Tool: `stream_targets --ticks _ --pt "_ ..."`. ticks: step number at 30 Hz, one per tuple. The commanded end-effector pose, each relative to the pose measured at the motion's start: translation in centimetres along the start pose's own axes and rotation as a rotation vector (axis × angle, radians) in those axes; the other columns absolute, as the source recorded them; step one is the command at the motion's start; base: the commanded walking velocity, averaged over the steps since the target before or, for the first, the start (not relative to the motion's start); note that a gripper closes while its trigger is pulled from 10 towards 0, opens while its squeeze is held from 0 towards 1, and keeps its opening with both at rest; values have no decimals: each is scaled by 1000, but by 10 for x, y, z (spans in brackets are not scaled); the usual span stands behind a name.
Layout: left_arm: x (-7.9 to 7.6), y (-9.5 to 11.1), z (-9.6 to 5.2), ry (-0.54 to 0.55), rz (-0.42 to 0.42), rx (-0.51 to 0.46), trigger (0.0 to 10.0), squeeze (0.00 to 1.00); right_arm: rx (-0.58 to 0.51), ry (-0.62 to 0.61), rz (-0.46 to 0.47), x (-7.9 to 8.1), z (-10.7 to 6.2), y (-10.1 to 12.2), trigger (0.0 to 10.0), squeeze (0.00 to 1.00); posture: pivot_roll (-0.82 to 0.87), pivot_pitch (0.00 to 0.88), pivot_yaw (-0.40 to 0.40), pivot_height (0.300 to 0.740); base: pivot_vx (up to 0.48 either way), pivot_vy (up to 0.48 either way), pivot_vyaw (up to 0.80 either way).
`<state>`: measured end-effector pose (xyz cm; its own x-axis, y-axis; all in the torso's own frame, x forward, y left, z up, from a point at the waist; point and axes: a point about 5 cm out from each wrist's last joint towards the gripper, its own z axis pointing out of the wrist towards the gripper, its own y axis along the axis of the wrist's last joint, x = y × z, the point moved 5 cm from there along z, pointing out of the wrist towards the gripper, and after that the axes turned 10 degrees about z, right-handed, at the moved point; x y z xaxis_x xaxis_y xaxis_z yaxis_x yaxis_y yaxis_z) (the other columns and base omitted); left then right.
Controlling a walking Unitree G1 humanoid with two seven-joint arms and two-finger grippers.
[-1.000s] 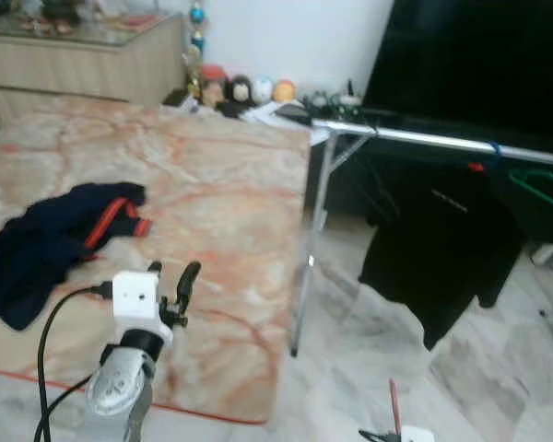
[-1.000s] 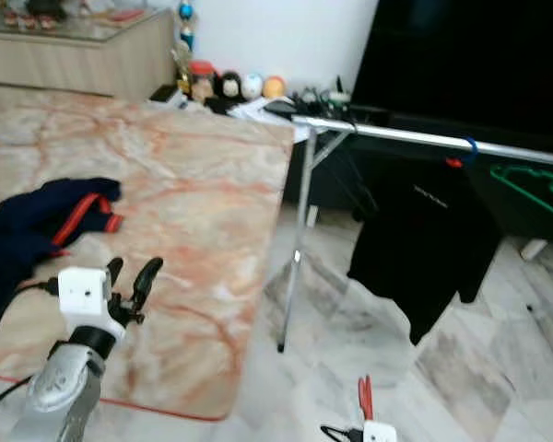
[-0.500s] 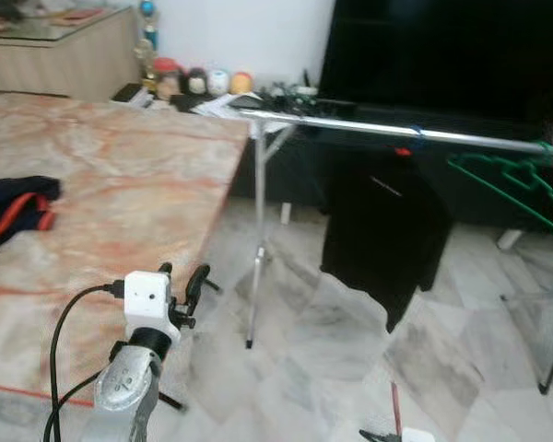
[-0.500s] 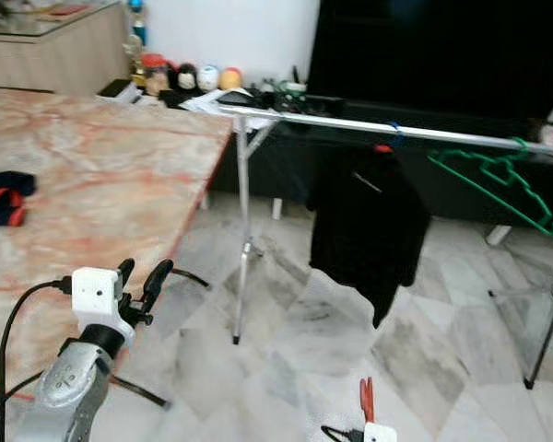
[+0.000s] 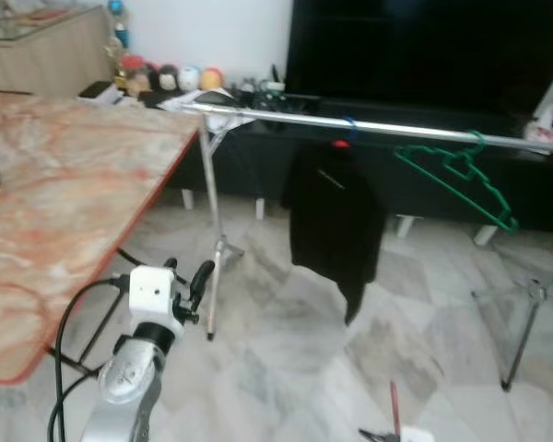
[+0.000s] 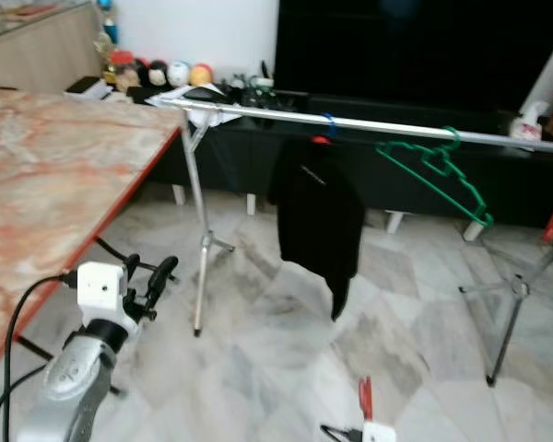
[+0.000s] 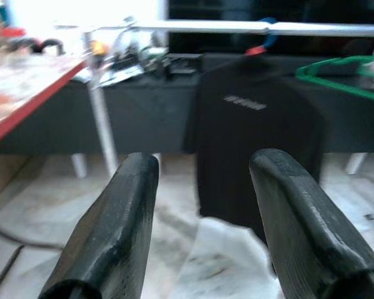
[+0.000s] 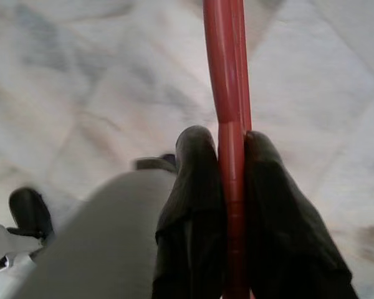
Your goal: Hang hanger
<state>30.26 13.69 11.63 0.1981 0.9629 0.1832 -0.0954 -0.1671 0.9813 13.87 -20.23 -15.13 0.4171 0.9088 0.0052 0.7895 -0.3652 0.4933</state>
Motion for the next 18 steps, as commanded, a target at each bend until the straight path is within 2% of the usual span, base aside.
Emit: stream_targets --ticks 1,4,8,16,18 --pt "9 0 0 14 41 12 10000 0 -29 14 17 7 1 8 10000 0 93 0 -19 740 0 -480 0" --pt "11 1 0 2 57 16 10000 0 -32 16 31 11 1 8 10000 0 91 0 9 740 0 -305 0" --pt "13 1 1 -9 65 25 10000 0 -34 26 51 17 0 7 10000 0 80 0 39 740 0 0 0" --pt "4 3 11 -29 58 20 10000 0 -57 46 79 21 0 11 10000 0 63 0 32 740 0 0 0" --pt "2 3 11 -35 59 22 10000 0 -75 46 42 20 0 14 10000 0 62 0 27 740 0 0 0"
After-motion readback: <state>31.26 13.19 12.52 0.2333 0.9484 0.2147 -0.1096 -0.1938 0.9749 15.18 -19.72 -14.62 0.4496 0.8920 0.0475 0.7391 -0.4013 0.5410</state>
